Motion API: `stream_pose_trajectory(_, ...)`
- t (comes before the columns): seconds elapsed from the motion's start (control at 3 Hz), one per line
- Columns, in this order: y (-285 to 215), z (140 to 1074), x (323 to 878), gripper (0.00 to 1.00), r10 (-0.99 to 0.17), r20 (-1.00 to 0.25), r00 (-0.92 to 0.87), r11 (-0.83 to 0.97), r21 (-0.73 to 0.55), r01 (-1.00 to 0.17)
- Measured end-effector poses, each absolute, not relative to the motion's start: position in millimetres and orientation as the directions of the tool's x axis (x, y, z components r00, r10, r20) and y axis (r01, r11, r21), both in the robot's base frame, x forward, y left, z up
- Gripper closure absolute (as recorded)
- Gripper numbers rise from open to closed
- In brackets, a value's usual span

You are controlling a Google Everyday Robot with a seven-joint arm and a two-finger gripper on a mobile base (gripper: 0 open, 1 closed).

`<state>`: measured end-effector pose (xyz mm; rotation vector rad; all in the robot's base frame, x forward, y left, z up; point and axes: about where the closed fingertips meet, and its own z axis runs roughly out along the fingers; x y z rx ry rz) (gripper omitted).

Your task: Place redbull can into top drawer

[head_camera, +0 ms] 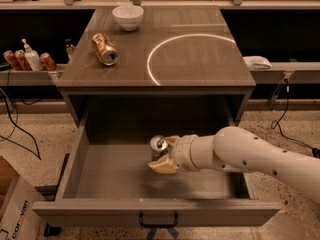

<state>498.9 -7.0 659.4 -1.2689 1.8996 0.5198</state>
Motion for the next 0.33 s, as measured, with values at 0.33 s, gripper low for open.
stream_pose_trajectory(0.33, -6.0, 659.5, 498.6, 0.00, -0.587, -0.785, -0.198, 0.417, -0.083, -0.905)
